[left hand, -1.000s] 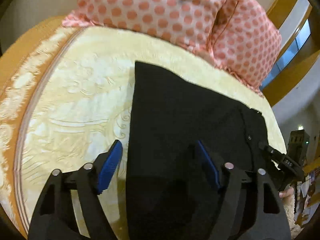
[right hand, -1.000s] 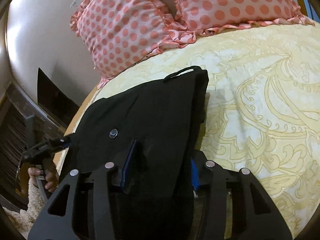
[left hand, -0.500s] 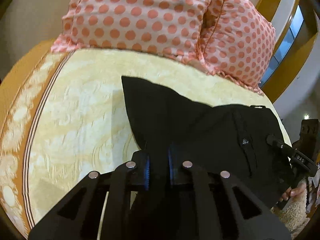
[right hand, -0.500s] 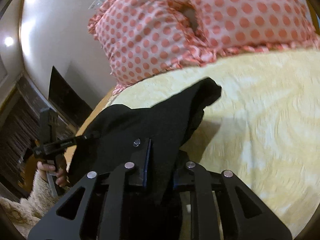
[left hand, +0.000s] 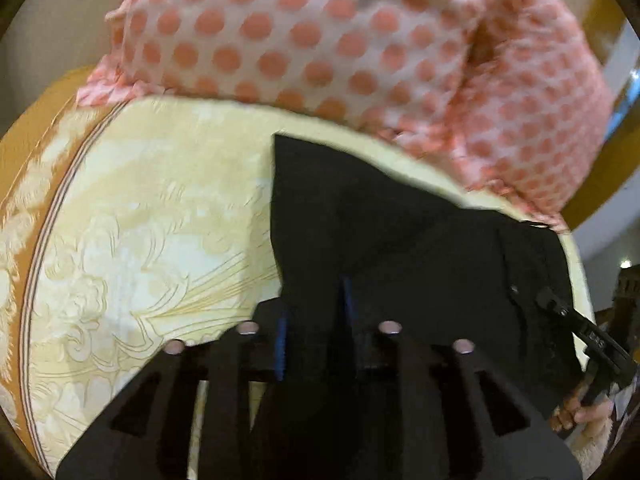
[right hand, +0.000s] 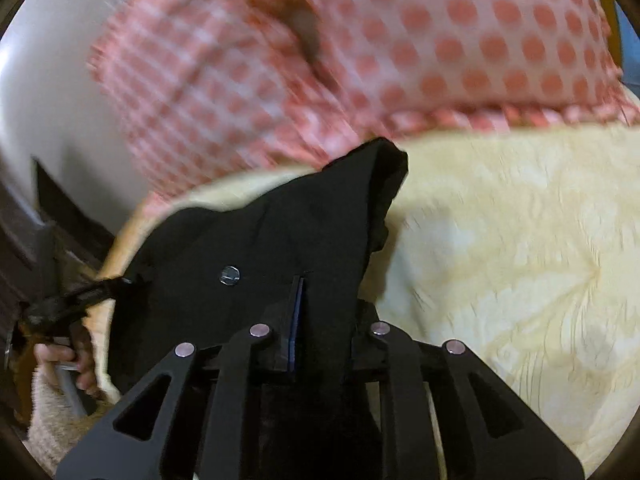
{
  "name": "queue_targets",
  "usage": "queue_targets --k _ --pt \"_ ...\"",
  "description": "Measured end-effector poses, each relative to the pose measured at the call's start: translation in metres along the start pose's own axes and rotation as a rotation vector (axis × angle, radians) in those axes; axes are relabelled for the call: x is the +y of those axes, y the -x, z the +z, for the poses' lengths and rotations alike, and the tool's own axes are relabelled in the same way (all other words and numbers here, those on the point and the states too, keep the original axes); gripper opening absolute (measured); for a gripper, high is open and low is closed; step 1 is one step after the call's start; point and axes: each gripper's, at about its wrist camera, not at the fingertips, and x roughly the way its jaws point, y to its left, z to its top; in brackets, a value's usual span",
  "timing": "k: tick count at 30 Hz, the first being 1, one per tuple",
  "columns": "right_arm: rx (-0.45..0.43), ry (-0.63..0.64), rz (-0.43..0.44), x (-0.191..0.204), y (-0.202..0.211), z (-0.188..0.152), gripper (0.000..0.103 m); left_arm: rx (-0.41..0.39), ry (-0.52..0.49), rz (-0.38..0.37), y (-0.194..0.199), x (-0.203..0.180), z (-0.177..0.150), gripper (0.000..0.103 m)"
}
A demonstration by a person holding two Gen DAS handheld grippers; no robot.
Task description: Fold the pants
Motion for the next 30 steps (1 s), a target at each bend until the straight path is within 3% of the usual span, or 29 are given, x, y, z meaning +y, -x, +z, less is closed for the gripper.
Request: queue_targets --k 3,4,7,9,13,16,20,21,24,27,29,30 --pt "0.022 -0.047 -0.076 -0.009 -0.001 -0.003 0.056 -0.014 -0.020 0.061 0.002 -0.001 -0.003 0.048" --pt "-0.001 -0.061 -0.108 -0.013 0.007 -0.004 0.057 -0.031 -0.026 0.082 0.008 -0.001 -0.003 0.050" --pt "-0.115 -0.009 -0.159 0.002 0.036 -0.008 0.064 -0.176 -0.099 0.178 0.045 -0.014 -0.011 0.074" --pt "-0.195 0.120 -0.209 0.029 0.053 -0.017 0.065 -0.243 -0.155 0.150 0.066 -0.030 -0.022 0.087" --pt "-0.250 0.291 -0.228 0.067 0.063 -0.033 0.071 -0.214 -0.262 0.032 0.076 -0.061 -0.046 0.091" --pt "-0.183 0.319 -0.185 0.077 0.053 -0.041 0.071 -0.145 -0.307 -0.016 0.062 -0.078 -0.061 0.091" --pt "-0.008 0.307 -0.231 0.071 0.014 -0.053 0.072 -0.048 -0.309 0.041 0.031 -0.076 -0.070 0.091" --pt "-0.012 0.319 -0.243 0.070 0.009 -0.057 0.074 -0.008 -0.295 0.046 0.019 -0.073 -0.071 0.091" --pt "-0.008 0.295 -0.261 0.068 0.009 -0.055 0.083 -0.026 -0.347 0.096 0.011 -0.080 -0.078 0.095" --pt "-0.031 0.230 -0.244 0.064 0.021 -0.057 0.084 -0.041 -0.332 0.114 0.018 -0.082 -0.084 0.097" --pt "-0.087 0.201 -0.264 0.066 0.042 -0.067 0.099 -0.089 -0.307 0.129 0.035 -0.078 -0.091 0.101" --pt "-0.116 0.193 -0.277 0.067 0.052 -0.075 0.102 -0.107 -0.304 0.145 0.040 -0.077 -0.094 0.101"
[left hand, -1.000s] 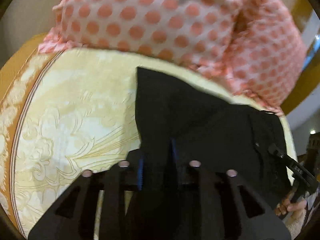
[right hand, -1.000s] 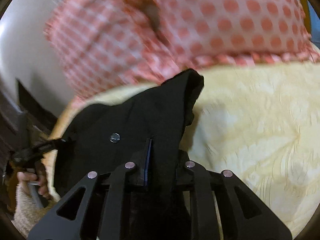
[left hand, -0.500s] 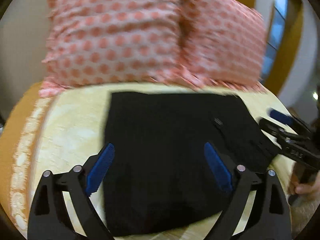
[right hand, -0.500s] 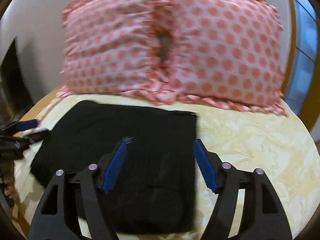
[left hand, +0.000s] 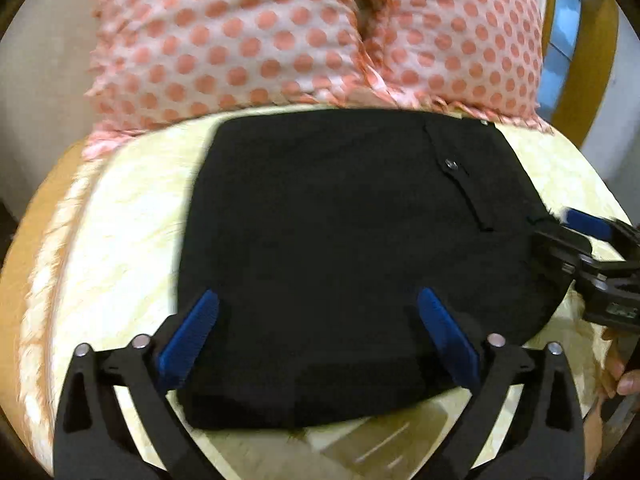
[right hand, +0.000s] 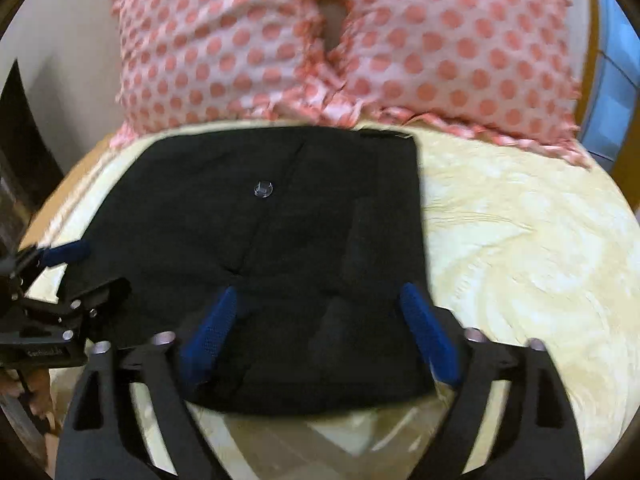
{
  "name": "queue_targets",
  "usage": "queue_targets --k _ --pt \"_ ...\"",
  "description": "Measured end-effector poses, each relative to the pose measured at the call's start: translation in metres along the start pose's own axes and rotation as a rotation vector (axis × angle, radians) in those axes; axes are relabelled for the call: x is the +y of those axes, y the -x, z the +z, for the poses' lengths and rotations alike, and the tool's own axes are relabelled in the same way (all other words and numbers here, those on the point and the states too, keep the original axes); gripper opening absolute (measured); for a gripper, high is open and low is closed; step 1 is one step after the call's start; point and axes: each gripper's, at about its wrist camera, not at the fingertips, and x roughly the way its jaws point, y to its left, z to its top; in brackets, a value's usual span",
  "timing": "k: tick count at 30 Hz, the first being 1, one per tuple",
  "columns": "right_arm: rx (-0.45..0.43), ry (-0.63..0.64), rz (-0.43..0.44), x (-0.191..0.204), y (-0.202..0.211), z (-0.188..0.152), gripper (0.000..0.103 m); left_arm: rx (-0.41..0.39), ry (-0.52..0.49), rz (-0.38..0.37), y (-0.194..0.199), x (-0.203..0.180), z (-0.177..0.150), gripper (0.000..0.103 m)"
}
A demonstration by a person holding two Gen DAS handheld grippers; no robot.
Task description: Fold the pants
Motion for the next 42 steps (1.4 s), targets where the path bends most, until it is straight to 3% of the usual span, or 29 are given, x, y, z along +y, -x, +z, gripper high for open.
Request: queue_targets --k 6,13,17,21,25,42 --pt "-0.024 0.011 0.023 0.012 0.026 -0.048 0.102 -0.081 0.034 0.134 0.048 0.004 -0.057 0.101" --pt "0.006 0.038 0.028 0.040 0.030 -0.091 0.102 -0.086 0.054 0.166 0.066 0.005 -0.104 0.101" --pt "-0.005 0.060 0.006 0.050 0.034 -0.100 0.102 -0.059 0.057 0.176 0.061 0.009 -0.114 0.101" --pt "-0.011 0.064 -0.031 0.056 0.035 -0.105 0.102 -0.057 0.112 0.118 0.059 0.019 -0.119 0.101" --pt "-0.012 0.041 -0.045 0.055 0.034 -0.105 0.102 -0.085 0.096 0.095 0.059 0.020 -0.123 0.101" --pt "-0.038 0.013 -0.077 0.057 0.035 -0.107 0.102 -0.121 0.087 0.086 0.061 0.019 -0.128 0.101"
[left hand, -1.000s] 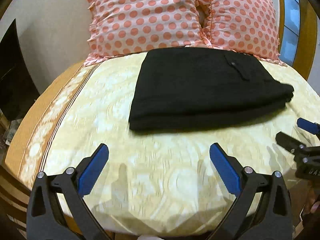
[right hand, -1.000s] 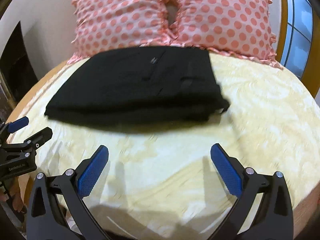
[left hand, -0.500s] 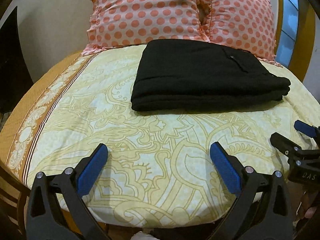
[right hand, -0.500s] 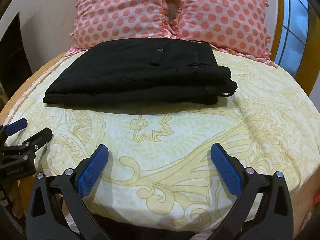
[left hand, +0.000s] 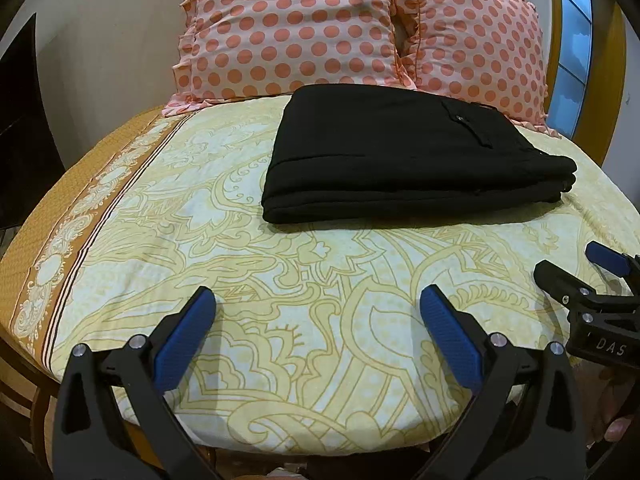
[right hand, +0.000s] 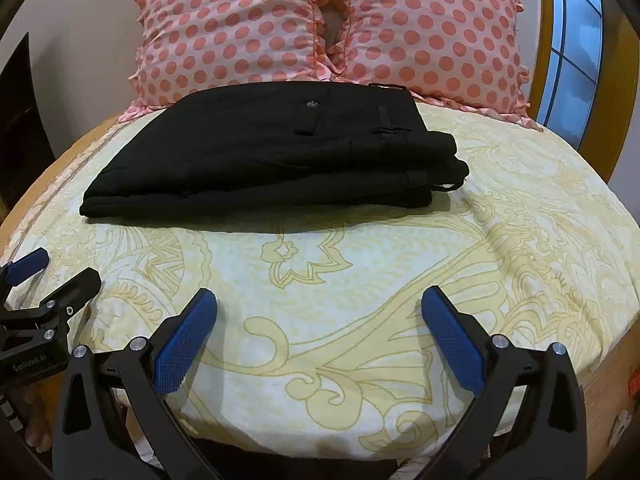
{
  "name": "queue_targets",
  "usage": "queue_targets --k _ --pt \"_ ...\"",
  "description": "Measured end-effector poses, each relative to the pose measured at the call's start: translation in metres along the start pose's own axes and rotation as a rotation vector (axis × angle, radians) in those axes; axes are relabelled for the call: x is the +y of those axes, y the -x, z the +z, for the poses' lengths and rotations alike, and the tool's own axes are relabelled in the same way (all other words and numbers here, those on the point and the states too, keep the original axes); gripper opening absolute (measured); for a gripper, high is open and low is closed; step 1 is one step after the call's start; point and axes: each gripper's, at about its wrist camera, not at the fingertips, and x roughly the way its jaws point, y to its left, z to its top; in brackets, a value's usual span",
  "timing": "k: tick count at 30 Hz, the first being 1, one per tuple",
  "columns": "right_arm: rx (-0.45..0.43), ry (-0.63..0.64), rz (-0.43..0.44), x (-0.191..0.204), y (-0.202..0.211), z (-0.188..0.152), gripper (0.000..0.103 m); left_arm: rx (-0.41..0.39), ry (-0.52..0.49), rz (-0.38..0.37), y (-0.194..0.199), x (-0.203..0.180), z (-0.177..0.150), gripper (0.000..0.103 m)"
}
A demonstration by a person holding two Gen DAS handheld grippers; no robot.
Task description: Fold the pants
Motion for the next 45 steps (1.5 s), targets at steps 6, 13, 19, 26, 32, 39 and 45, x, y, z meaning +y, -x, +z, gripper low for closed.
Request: queue_targets --k 6,13,19,26,32,39,45 --pt "-0.005 0.001 0.002 0.0001 0.0002 0.0001 0.102 0.000 0.000 0.000 0.0000 0.0000 -0.0002 0.101" --pt "-0.005 0.001 0.001 0.0005 0.0009 0.0005 0.102 -0.012 0.001 0.002 0.0012 -0.0014 -0.0018 0.101" --pt "-0.006 0.001 0.001 0.0010 0.0010 0.0001 0.102 -0.014 0.001 0.002 0.0013 -0.0016 -0.0017 0.101" --pt "-0.008 0.001 0.000 0.0034 0.0021 0.0020 0.102 -0.012 0.001 0.002 0.0012 -0.0019 -0.0021 0.101" --pt "-0.010 0.001 0.000 0.0048 0.0021 0.0023 0.102 -0.014 0.001 0.003 0.0012 -0.0018 -0.0019 0.101" --pt "-0.011 0.000 -0.001 0.0056 0.0015 0.0031 0.102 -0.013 0.000 0.002 0.0011 -0.0013 -0.0019 0.101" --pt "-0.013 0.000 -0.002 0.0079 0.0019 0.0032 0.102 -0.013 0.001 0.002 0.0012 -0.0015 -0.0019 0.101"
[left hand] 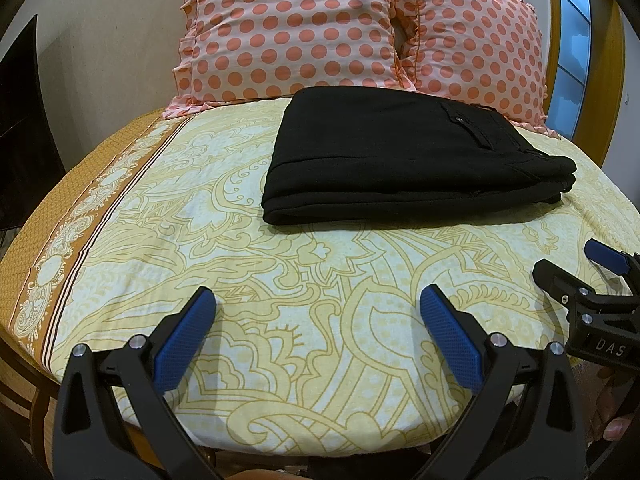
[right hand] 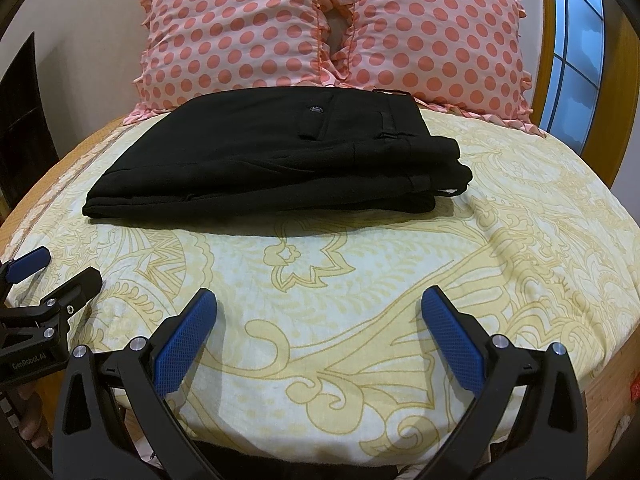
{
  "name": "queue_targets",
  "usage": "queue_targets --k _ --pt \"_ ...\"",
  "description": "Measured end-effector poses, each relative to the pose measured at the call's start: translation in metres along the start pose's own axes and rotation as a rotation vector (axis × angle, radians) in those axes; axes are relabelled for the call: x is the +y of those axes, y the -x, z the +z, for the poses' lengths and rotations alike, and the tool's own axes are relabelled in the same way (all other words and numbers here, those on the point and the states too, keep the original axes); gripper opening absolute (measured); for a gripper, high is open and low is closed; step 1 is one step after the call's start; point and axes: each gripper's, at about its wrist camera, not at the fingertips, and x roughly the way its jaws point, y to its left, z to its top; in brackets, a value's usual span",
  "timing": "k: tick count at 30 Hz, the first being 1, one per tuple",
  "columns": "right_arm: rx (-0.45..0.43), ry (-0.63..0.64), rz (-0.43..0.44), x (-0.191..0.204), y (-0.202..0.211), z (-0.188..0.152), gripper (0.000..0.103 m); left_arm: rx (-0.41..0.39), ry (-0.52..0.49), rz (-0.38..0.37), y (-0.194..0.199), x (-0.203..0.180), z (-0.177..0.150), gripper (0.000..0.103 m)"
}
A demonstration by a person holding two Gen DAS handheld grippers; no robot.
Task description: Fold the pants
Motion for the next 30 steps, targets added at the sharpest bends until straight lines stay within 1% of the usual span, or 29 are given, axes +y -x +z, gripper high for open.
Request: queue_targets --k 30 --pt "-0.004 -0.004 -0.005 0.0023 0.0002 -0.0006 0.102 0.006 0.000 -0.001 -0.0008 0.0042 0.0001 0.101"
